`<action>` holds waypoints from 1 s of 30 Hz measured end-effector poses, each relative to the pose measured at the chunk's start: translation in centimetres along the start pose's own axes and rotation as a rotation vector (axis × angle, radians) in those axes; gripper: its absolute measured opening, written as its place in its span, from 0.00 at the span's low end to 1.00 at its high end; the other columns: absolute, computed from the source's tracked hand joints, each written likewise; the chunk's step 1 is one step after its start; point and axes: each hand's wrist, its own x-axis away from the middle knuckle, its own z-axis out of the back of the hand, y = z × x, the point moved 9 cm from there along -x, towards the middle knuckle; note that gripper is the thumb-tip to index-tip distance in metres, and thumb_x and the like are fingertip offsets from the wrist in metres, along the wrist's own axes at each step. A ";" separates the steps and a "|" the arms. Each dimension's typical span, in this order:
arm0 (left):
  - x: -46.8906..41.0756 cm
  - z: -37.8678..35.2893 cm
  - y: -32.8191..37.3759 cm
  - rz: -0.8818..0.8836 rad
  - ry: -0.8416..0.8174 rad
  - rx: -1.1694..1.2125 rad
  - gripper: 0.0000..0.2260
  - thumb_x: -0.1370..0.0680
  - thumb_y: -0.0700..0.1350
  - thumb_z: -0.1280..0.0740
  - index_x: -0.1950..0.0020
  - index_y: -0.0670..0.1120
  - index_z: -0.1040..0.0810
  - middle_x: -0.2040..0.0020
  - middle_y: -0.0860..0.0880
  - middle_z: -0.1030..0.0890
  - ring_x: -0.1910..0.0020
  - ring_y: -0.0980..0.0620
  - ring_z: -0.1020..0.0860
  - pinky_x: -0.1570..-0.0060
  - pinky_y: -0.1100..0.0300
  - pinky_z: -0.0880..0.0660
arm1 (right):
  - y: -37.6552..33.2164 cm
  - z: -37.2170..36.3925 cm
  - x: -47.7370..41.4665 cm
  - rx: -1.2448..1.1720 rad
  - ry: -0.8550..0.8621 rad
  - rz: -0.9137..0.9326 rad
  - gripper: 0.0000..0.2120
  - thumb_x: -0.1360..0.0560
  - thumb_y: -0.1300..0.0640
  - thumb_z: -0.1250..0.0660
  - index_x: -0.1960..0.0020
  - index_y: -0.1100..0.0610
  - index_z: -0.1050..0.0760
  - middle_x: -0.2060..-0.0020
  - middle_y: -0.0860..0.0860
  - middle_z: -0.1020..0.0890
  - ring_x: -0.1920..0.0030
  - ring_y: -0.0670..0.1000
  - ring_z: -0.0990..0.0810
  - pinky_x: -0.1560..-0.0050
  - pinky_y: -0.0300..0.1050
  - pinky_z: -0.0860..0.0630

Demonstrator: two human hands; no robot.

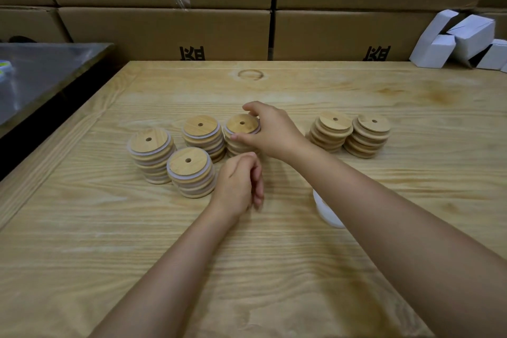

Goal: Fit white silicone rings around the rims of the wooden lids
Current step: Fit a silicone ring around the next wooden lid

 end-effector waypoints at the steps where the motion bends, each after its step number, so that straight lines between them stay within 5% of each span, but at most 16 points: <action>1: 0.0 0.0 -0.1 0.004 -0.001 0.003 0.17 0.21 0.37 0.50 0.70 0.41 0.36 0.81 0.45 0.32 0.84 0.50 0.35 0.83 0.71 0.40 | 0.0 -0.1 0.0 0.003 -0.003 0.008 0.33 0.32 0.47 0.26 0.32 0.56 0.32 0.37 0.52 0.25 0.36 0.51 0.28 0.41 0.40 0.33; 7: -0.2 0.1 -0.3 0.002 -0.001 -0.034 0.18 0.20 0.39 0.50 0.69 0.42 0.34 0.81 0.47 0.30 0.83 0.49 0.32 0.83 0.69 0.41 | 0.1 -0.6 0.3 -0.004 -0.056 0.005 0.37 0.31 0.43 0.28 0.29 0.58 0.36 0.33 0.53 0.28 0.33 0.52 0.31 0.37 0.41 0.36; 12: -0.1 0.2 -0.3 -0.021 -0.009 -0.054 0.17 0.22 0.37 0.50 0.70 0.43 0.34 0.81 0.47 0.32 0.82 0.48 0.31 0.83 0.69 0.41 | 1.7 2.9 -0.2 0.169 0.090 -0.042 0.20 0.22 0.58 0.43 0.31 0.59 0.33 0.38 0.57 0.25 0.35 0.56 0.31 0.41 0.47 0.32; 17: -0.2 0.1 -0.5 -0.014 -0.016 -0.065 0.13 0.28 0.46 0.47 0.71 0.44 0.33 0.82 0.48 0.34 0.82 0.48 0.31 0.82 0.69 0.41 | 4.8 -0.9 0.7 0.716 -0.485 -0.130 0.15 0.22 0.59 0.46 0.37 0.62 0.31 0.35 0.64 0.30 0.27 0.62 0.43 0.30 0.53 0.41; 20: -0.2 0.0 -0.5 -0.017 -0.022 -0.081 0.12 0.31 0.47 0.47 0.71 0.43 0.33 0.83 0.49 0.35 0.83 0.48 0.32 0.81 0.68 0.42 | 3.9 -1.6 1.3 0.737 -0.547 -0.084 0.08 0.23 0.60 0.44 0.57 0.61 0.29 0.52 0.58 0.23 0.48 0.59 0.26 0.52 0.46 0.30; 23: -0.1 0.0 -0.3 -0.028 -0.020 -0.109 0.11 0.30 0.46 0.47 0.70 0.42 0.33 0.84 0.49 0.36 0.83 0.48 0.32 0.81 0.67 0.41 | 2.7 -1.2 1.5 0.714 -0.486 -0.045 0.13 0.25 0.65 0.43 0.68 0.58 0.37 0.68 0.53 0.32 0.66 0.53 0.31 0.71 0.42 0.38; 30: -0.4 0.2 -0.2 -0.032 0.001 -0.170 0.16 0.22 0.36 0.49 0.69 0.41 0.32 0.83 0.48 0.37 0.84 0.50 0.31 0.82 0.67 0.40 | 2.0 -0.4 2.8 0.583 -0.395 -0.020 0.12 0.24 0.63 0.44 0.67 0.59 0.34 0.68 0.53 0.31 0.60 0.56 0.29 0.70 0.42 0.37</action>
